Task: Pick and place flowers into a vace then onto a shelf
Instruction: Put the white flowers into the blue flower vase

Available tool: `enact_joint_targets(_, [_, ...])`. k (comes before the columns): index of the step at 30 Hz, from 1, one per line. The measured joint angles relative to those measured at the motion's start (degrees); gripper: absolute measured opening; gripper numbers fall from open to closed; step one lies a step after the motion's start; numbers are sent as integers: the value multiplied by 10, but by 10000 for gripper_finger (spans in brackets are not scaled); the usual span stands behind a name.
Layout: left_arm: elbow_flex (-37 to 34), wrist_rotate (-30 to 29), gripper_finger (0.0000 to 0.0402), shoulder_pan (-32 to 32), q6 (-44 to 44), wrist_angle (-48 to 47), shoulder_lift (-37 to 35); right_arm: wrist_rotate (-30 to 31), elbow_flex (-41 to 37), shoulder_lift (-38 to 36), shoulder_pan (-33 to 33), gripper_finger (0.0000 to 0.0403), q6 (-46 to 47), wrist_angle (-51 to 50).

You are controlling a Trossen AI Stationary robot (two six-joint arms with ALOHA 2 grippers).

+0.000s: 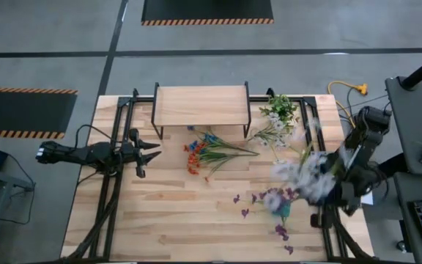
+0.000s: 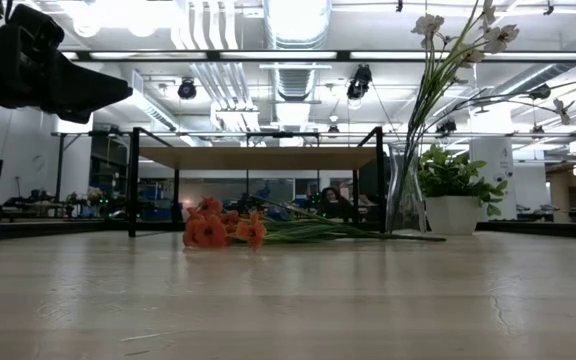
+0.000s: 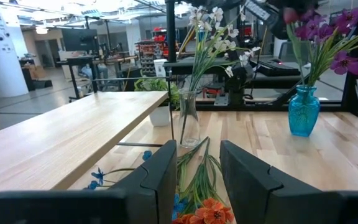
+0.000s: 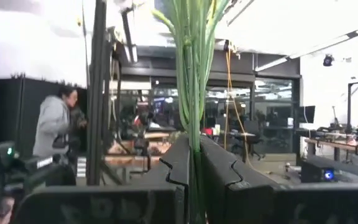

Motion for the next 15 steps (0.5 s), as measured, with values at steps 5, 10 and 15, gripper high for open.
enact_joint_targets(5, [0,0,107,0,0,0,0,40,1,-80,-21,11,19,-129])
enact_joint_targets(10, [0,0,107,0,0,0,0,49,37,-128,-37,11,74,-291])
enact_joint_targets(15, [-3,-1,107,0,-32,34,0,60,39,-146,-59,11,129,-372])
